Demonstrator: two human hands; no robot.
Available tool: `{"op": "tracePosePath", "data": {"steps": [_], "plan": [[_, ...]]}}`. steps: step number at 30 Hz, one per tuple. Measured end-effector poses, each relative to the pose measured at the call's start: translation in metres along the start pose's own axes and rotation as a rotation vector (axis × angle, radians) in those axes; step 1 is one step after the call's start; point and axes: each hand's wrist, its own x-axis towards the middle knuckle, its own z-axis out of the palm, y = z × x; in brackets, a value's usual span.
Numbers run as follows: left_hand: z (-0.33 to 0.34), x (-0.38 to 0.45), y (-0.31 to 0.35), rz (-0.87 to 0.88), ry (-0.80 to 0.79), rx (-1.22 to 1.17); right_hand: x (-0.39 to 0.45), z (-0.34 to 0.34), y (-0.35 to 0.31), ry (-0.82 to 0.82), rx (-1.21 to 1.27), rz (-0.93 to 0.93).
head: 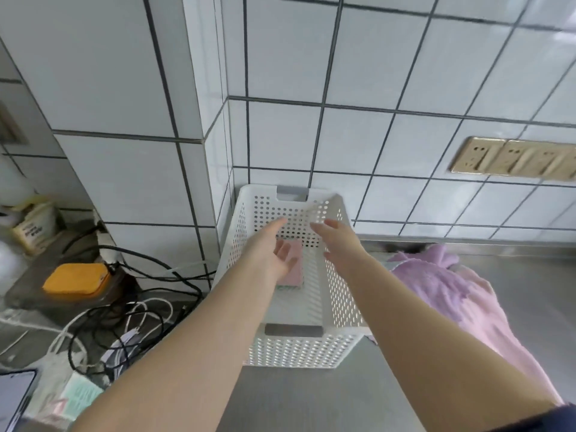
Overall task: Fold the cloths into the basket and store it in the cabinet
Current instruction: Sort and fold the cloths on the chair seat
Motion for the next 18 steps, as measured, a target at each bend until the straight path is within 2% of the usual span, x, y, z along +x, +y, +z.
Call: {"op": "tracePosePath", "data": {"steps": [7, 10, 13, 18], "plan": [[-0.025, -0.069, -0.005, -0.025, -0.435, 0.126, -0.105, -0.028, 0.0, 0.158, 0.272, -0.066], [-0.042, -0.1, -0.012, 0.002, -0.56, 0.266, -0.16, -0.036, 0.013, 0.204, 0.462, -0.074], [-0.055, -0.129, -0.034, 0.001, -0.716, 0.437, -0.218, -0.042, 0.038, 0.31, 0.473, -0.11], [-0.076, -0.162, -0.09, -0.03, -0.91, 0.578, -0.307, -0.058, 0.089, 0.532, 0.423, -0.099]]}}
